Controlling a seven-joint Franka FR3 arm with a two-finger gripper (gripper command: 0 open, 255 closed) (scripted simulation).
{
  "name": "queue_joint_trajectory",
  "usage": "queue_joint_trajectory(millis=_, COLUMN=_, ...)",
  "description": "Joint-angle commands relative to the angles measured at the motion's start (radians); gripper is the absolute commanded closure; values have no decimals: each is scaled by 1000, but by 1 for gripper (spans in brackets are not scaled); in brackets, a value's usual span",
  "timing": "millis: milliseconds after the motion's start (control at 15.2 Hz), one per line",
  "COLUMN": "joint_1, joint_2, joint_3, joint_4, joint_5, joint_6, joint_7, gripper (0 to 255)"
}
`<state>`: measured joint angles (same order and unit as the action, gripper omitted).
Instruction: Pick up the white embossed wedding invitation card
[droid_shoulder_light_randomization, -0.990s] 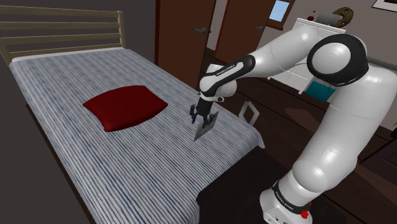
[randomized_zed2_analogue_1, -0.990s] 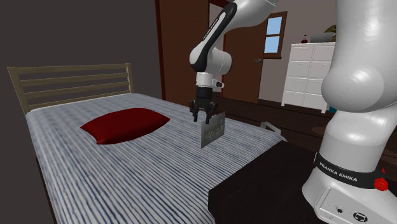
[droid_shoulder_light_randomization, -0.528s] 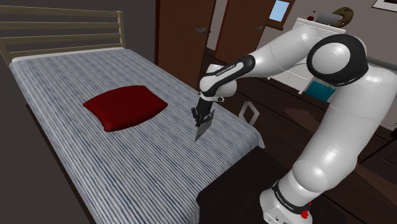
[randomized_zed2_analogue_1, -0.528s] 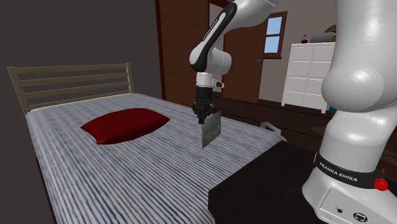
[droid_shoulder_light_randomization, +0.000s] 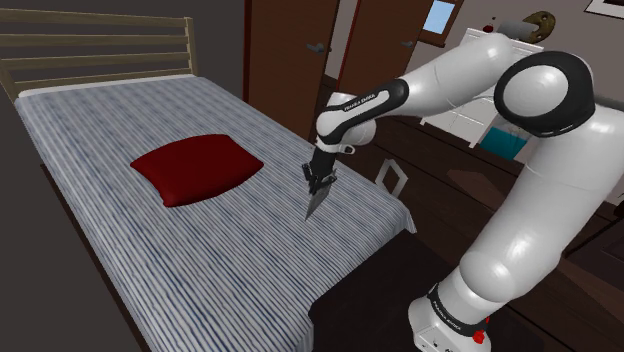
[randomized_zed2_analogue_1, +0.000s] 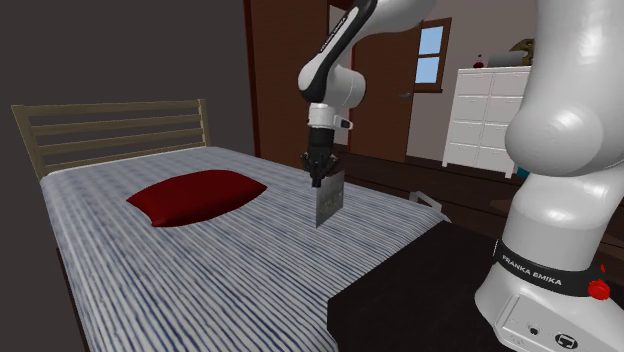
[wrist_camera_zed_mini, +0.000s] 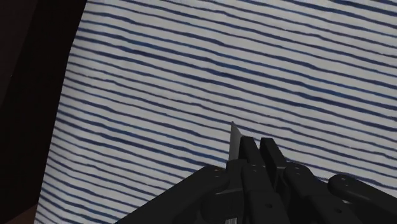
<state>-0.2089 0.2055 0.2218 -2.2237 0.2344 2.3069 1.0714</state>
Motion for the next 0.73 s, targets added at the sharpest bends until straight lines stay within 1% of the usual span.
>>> queue_joint_trajectory(millis=0, joint_1=0, joint_2=-18, joint_3=1, joint_4=8, joint_5=0, joint_6=-25, joint_7=5, gripper=255)
queue_joint_trajectory(millis=528, joint_1=-5, joint_2=-90, joint_3=0, joint_4=37, joint_5=1, joint_6=-125, joint_7=19, gripper=255)
queue_joint_trajectory(millis=660, joint_1=-5, joint_2=-91, joint_3=0, joint_4=37, joint_5=1, joint_6=-127, joint_7=19, gripper=255)
